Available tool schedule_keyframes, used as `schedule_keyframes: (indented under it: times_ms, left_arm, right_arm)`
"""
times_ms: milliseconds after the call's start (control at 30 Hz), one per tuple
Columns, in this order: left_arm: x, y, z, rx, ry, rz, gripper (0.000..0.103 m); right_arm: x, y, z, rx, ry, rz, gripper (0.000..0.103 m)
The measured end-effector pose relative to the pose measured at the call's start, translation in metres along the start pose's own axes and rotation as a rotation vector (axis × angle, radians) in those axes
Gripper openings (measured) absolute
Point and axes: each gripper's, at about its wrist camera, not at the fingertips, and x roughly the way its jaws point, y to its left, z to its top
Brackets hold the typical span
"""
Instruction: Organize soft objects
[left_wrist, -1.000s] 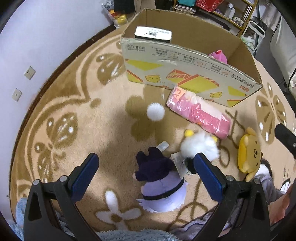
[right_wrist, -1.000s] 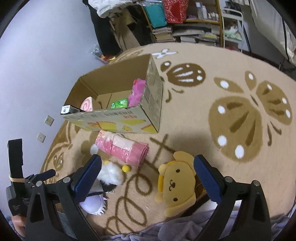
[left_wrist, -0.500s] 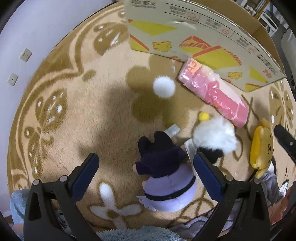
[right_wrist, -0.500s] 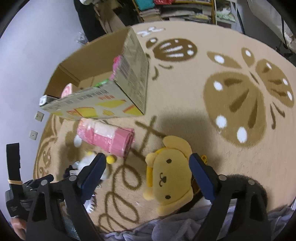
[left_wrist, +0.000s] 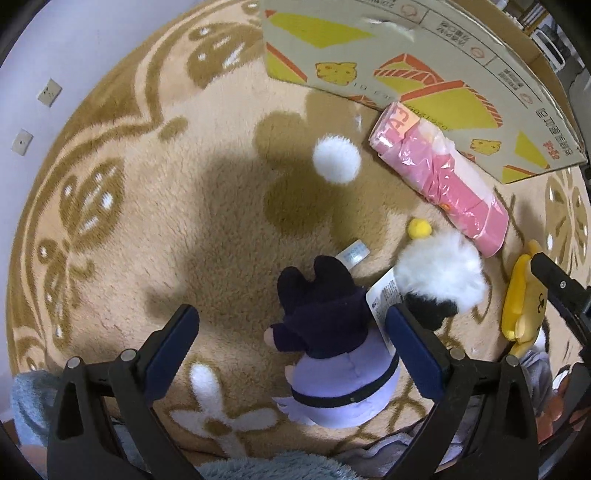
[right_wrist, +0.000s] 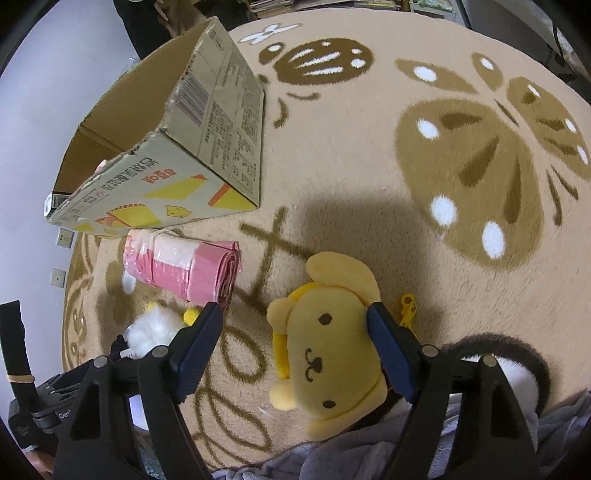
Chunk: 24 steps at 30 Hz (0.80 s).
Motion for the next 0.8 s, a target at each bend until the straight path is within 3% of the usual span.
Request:
schedule_keyframes:
  times_ms: [233,533,600,800]
  left_arm:
    - [0.014,-0.003,-0.005,0.003,0.024,-0.020,0.099]
    - [0.026,-0.013,-0.004,0.020,0.036,-0.067,0.080]
    - [0.027,-0.015,-0.004,0.030,0.033,-0.077,0.071]
    - [0.023,-0.029,-0.002,0.038,0.025,-0.063,0.071]
  right_arm:
    - [0.005,0.003,0.000,0.001,0.004,-0.022,0.084]
    - [0.007,0.002,0.002,0.006,0.008,-0.024,0.084]
    - [0.008,0.001,0.002,0.005,0.012,-0.025,0.084]
    - [0.016,0.003,0.002,0.001,0.026,-0.032,0.085]
